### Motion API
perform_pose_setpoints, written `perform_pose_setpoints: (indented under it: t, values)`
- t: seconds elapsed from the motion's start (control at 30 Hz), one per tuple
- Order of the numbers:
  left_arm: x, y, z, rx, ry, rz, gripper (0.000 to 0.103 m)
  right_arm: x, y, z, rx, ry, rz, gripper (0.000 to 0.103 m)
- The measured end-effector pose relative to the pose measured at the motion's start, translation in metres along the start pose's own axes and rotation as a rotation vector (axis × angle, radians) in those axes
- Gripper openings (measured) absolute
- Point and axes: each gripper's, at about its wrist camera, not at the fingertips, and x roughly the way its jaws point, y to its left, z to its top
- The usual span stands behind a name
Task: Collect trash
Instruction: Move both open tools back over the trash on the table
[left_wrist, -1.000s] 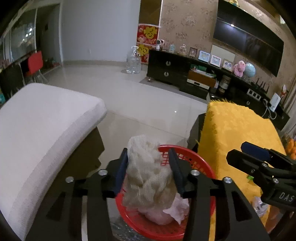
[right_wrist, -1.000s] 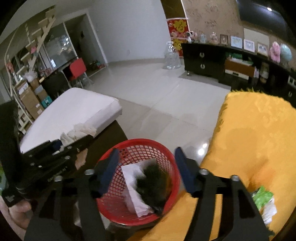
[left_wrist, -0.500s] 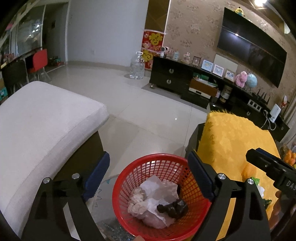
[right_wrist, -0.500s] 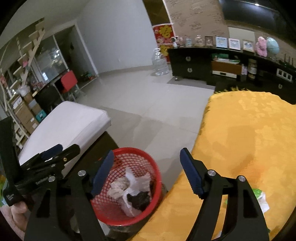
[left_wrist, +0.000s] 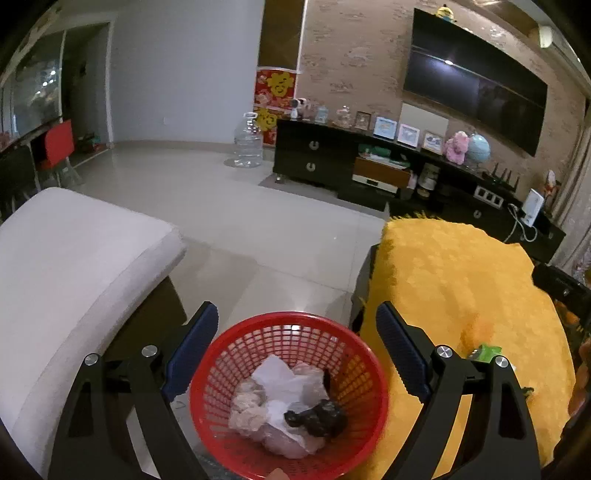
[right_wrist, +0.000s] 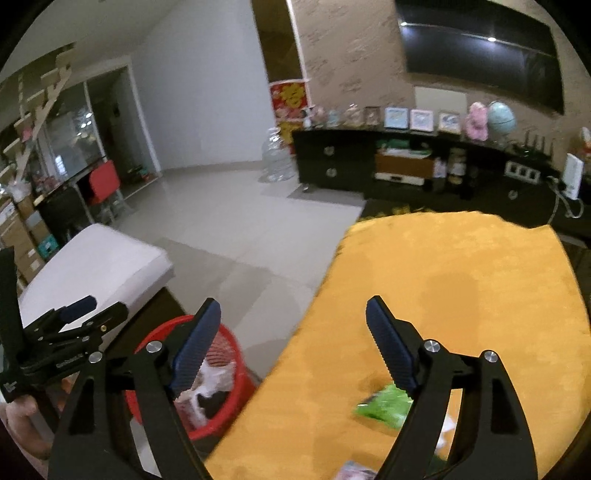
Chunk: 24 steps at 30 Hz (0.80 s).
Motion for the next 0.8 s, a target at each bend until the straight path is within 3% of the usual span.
perform_pose_setpoints:
  t: [0.37,0.8]
  values:
    - [0.005,-0.047,-0.006,0.078,0.019,-0.060,0.084,-0.037,-0.054,-0.017,0.071,-0.022,-0.125,0.079]
    - [0.017,-0.116,-0.039,0.239,0.074,-0.144,0.084,-0.063,-0.101,-0.048,0.174,-0.012,-0.232,0.079]
